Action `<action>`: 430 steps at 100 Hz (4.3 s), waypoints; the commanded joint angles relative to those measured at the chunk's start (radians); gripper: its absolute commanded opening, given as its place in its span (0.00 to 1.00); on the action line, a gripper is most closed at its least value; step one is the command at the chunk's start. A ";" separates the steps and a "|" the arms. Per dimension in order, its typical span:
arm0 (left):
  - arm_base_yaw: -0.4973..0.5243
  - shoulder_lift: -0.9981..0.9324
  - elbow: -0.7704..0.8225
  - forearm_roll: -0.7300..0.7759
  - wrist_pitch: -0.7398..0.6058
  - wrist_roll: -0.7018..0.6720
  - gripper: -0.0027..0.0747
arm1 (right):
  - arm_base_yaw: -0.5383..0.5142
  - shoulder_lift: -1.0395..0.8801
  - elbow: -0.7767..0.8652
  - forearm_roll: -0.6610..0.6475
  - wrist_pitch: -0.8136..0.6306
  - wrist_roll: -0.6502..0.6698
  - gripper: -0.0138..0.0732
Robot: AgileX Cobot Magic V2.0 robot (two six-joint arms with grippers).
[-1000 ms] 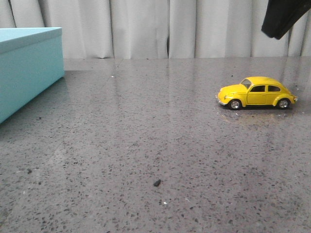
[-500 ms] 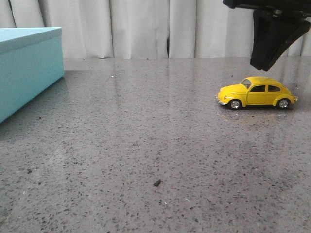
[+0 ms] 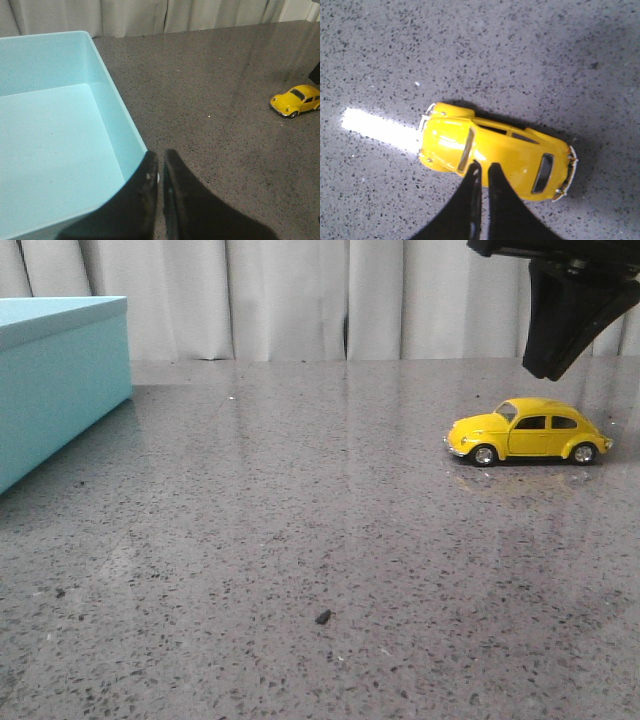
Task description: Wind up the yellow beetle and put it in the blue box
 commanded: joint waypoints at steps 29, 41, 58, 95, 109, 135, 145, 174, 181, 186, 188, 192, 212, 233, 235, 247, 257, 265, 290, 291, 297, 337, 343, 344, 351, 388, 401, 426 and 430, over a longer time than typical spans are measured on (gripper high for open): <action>-0.008 0.014 -0.029 -0.019 -0.071 -0.001 0.01 | -0.008 -0.027 -0.032 0.033 -0.033 0.000 0.10; -0.008 0.014 -0.029 -0.019 -0.081 -0.001 0.01 | -0.008 -0.011 -0.032 0.033 -0.018 0.000 0.10; -0.008 0.014 -0.029 -0.019 -0.081 -0.001 0.01 | -0.008 -0.004 -0.032 0.035 -0.009 0.000 0.10; -0.008 0.018 -0.029 -0.019 -0.084 -0.001 0.01 | -0.008 0.003 -0.032 0.044 -0.020 0.000 0.10; -0.008 0.018 -0.029 -0.019 -0.084 -0.001 0.01 | -0.008 0.003 -0.032 0.050 -0.020 0.000 0.10; -0.008 0.018 -0.029 -0.019 -0.084 -0.001 0.01 | 0.005 0.006 -0.039 0.059 -0.016 0.000 0.10; -0.008 0.018 -0.029 -0.019 -0.084 -0.001 0.01 | 0.007 0.011 -0.039 0.059 -0.016 0.000 0.10; -0.008 0.018 -0.029 -0.019 -0.081 -0.001 0.01 | 0.007 0.023 -0.039 0.032 -0.018 0.000 0.10; -0.008 0.018 -0.029 -0.019 -0.081 -0.001 0.01 | 0.007 0.023 -0.039 0.032 -0.025 0.000 0.10; -0.008 0.018 -0.029 -0.019 -0.081 -0.001 0.01 | 0.007 0.023 -0.039 0.032 -0.025 0.000 0.10; -0.008 0.018 -0.029 -0.019 -0.081 -0.001 0.01 | 0.007 0.023 -0.039 0.032 -0.025 0.000 0.10; -0.008 0.018 -0.029 -0.019 -0.081 -0.001 0.01 | 0.007 0.024 -0.039 0.032 -0.020 0.000 0.10; -0.008 0.018 -0.029 -0.019 -0.081 -0.001 0.01 | 0.007 0.028 -0.039 0.028 -0.015 0.000 0.10; -0.008 0.018 -0.029 -0.019 -0.081 -0.001 0.01 | 0.007 0.055 -0.039 0.023 0.006 0.000 0.10; -0.008 0.018 -0.029 -0.019 -0.081 -0.001 0.01 | 0.007 0.055 -0.039 0.023 0.006 0.000 0.10; -0.008 0.018 -0.029 -0.019 -0.081 -0.001 0.01 | 0.007 0.055 -0.039 0.019 0.006 0.002 0.10; -0.008 0.018 -0.029 -0.019 -0.081 -0.001 0.01 | 0.007 0.055 -0.039 0.013 0.007 0.002 0.10; -0.008 0.018 -0.029 -0.019 -0.081 -0.001 0.01 | 0.007 0.055 -0.039 0.013 0.007 0.002 0.10; -0.008 0.018 -0.029 -0.019 -0.081 -0.001 0.01 | 0.007 0.055 -0.039 0.011 0.007 0.002 0.10; -0.008 0.018 -0.029 -0.019 -0.081 -0.001 0.01 | 0.007 0.055 -0.039 0.011 0.007 0.002 0.10; -0.008 0.018 -0.029 -0.019 -0.081 -0.001 0.01 | 0.007 0.055 -0.039 0.011 0.007 0.002 0.10; -0.008 0.018 -0.029 -0.019 -0.081 -0.001 0.01 | 0.007 0.055 -0.039 0.010 0.007 0.002 0.10; -0.008 0.018 -0.029 -0.019 -0.081 -0.001 0.01 | 0.007 0.055 -0.039 0.010 0.007 0.002 0.10; -0.008 0.018 -0.029 -0.019 -0.081 -0.001 0.01 | 0.007 0.055 -0.039 0.010 0.007 0.002 0.10; -0.008 0.018 -0.029 -0.019 -0.081 -0.001 0.01 | 0.007 0.055 -0.039 0.010 0.007 0.002 0.10; -0.008 0.018 -0.029 -0.019 -0.081 -0.001 0.01 | 0.007 0.055 -0.039 0.010 0.007 0.002 0.10; -0.008 0.018 -0.029 -0.019 -0.081 -0.001 0.01 | 0.007 0.055 -0.039 0.007 0.007 0.002 0.10; -0.008 0.018 -0.029 -0.019 -0.081 -0.001 0.01 | 0.007 0.055 -0.039 0.007 0.007 0.002 0.10; -0.008 0.018 -0.029 -0.019 -0.081 -0.001 0.01 | 0.007 0.055 -0.039 0.007 0.007 0.002 0.10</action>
